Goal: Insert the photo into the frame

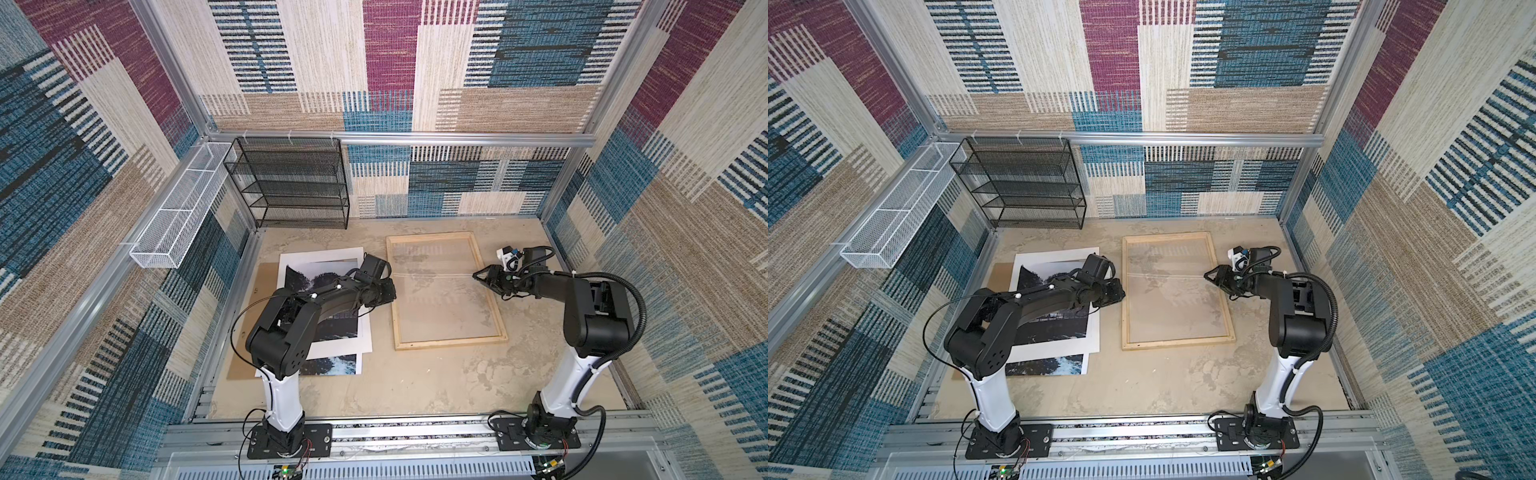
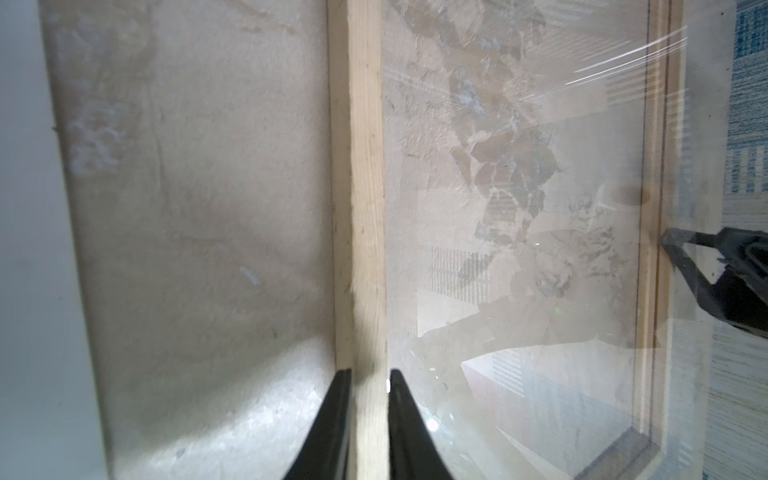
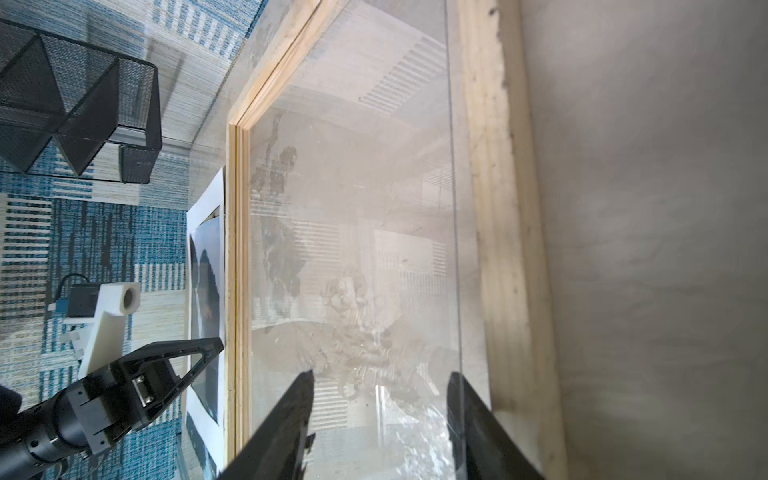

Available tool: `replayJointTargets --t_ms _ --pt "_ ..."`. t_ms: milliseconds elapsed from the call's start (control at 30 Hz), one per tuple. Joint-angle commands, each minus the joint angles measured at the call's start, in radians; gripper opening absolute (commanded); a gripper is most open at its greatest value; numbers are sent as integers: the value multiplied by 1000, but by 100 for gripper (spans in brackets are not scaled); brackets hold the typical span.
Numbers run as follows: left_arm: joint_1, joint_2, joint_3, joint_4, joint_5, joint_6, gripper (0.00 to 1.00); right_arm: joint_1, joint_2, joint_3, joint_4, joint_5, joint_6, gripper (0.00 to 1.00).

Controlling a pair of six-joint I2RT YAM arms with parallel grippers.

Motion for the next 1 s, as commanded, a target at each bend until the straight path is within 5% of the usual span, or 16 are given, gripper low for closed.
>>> replayJointTargets --t_ms 0,967 --pt "0 -11 -4 -3 -13 40 21 4 -19 12 -25 62 -24 54" --pt "0 -18 -10 -1 -18 43 21 7 -156 -7 -149 356 -49 57"
